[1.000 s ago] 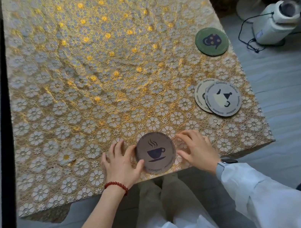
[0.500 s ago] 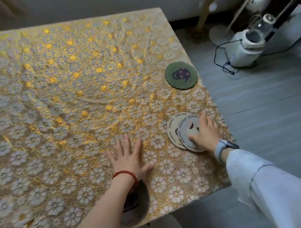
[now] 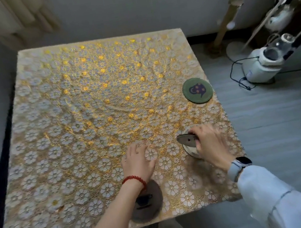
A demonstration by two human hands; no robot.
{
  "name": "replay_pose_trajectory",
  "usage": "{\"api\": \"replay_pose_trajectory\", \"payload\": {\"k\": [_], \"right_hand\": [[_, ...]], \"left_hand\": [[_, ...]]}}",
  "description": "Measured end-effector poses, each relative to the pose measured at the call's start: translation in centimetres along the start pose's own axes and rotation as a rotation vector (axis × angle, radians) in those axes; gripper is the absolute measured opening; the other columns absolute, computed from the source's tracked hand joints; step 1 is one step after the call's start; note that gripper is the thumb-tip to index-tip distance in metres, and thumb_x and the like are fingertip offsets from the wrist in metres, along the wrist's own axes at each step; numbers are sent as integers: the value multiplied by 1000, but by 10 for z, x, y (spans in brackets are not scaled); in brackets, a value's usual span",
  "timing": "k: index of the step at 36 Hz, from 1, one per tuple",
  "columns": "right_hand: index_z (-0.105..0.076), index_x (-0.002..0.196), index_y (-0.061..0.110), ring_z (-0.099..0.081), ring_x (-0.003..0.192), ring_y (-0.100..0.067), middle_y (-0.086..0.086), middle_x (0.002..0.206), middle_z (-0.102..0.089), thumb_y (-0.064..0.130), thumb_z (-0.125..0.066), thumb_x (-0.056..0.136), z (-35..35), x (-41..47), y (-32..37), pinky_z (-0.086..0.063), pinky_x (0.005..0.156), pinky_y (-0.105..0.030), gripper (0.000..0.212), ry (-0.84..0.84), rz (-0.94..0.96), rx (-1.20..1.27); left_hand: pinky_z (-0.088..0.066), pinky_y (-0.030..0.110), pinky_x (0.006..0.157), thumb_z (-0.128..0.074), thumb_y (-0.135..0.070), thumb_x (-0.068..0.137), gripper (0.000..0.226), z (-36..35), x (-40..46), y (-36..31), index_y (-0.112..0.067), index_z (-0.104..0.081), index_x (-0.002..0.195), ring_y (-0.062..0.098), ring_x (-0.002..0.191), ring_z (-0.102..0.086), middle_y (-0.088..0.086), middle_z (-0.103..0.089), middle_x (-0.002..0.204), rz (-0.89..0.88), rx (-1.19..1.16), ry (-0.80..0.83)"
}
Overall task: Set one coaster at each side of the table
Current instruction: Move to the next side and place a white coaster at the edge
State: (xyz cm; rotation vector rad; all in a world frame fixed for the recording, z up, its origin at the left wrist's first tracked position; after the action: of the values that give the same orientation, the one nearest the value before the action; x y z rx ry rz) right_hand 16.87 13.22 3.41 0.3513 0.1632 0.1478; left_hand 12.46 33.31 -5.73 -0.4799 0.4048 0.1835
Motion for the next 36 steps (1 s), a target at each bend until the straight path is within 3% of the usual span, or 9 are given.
{"api": "replay_pose_trajectory", "payload": {"k": [4, 10, 14, 17, 20, 25, 29, 32, 36], "right_hand": [[-62, 106, 18, -55, 87, -28, -9, 94, -62, 7, -55, 83, 3, -6, 86, -45, 78, -40, 27, 46, 213, 25], [-56, 118, 24, -56, 79, -20, -6, 104, -65, 7, -50, 87, -14, -12, 234, -37, 59, -22, 36, 135, 425, 130], [-55, 121, 28, -64, 85, -26, -6, 102, -71, 12, -51, 86, -44, -24, 333, -48, 64, -32, 38, 201, 516, 148], [-58, 118, 27, -65, 85, -27, -7, 102, -72, 13, -51, 86, -75, -36, 408, -42, 62, -29, 35, 192, 572, 146], [-57, 119, 28, -65, 92, -28, -6, 108, -71, 15, -49, 88, -108, -47, 478, -46, 69, -31, 35, 175, 602, 138], [-59, 118, 29, -66, 94, -26, -4, 110, -70, 14, -51, 88, -152, -58, 579, -46, 69, -30, 35, 139, 600, 121], [-52, 125, 29, -64, 97, -31, -10, 114, -68, 15, -45, 91, -180, -54, 639, -48, 73, -35, 38, 204, 516, 124], [-41, 134, 21, -57, 109, -31, -13, 123, -61, 3, -43, 88, -198, -50, 661, -44, 82, -34, 50, 315, 411, 185], [-36, 136, 11, -53, 115, -34, -18, 128, -56, -2, -45, 84, -194, -23, 678, -43, 93, -40, 54, 328, 314, 263]], "left_hand": [[-22, 48, 111, -52, -40, 84, 47, 34, -34, 35, -28, -40, 128, 20, 133, -31, 2, -37, 142, 49, -115, -85], [-29, 45, 109, -44, -42, 88, 43, 108, -95, 140, -27, -41, 129, 19, 123, -43, 0, -47, 135, 253, -202, -215], [-29, 40, 105, -40, -41, 90, 42, 165, -144, 229, -23, -45, 128, 21, 122, -43, 1, -47, 136, 330, -209, -354], [-30, 39, 105, -45, -34, 89, 43, 201, -177, 303, -22, -42, 130, 23, 124, -42, 2, -45, 139, 368, -184, -406], [-32, 38, 105, -49, -30, 88, 45, 235, -202, 380, -19, -41, 132, 24, 125, -42, 3, -42, 141, 384, -159, -416], [-33, 37, 104, -51, -29, 87, 48, 302, -238, 496, -18, -41, 132, 27, 124, -42, 5, -44, 140, 403, -161, -464], [-34, 39, 101, -51, -29, 87, 48, 346, -257, 567, -18, -40, 132, 29, 123, -43, 9, -47, 136, 442, -135, -467], [-33, 39, 102, -49, -28, 88, 47, 359, -252, 592, -18, -40, 133, 28, 124, -41, 8, -46, 137, 414, -136, -430], [-31, 39, 104, -46, -28, 89, 44, 378, -214, 601, -18, -40, 132, 25, 126, -39, 6, -43, 139, 331, -145, -381]]}}
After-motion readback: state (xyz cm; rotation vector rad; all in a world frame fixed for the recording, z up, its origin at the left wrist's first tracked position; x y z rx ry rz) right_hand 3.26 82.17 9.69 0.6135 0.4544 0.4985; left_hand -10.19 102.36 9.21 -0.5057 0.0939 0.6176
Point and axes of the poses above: each hand's wrist, its own x-axis towards the middle knuckle, its own z-axis out of the back of the hand, y = z × x, the point moved 10 cm from there along x, towards the middle knuckle
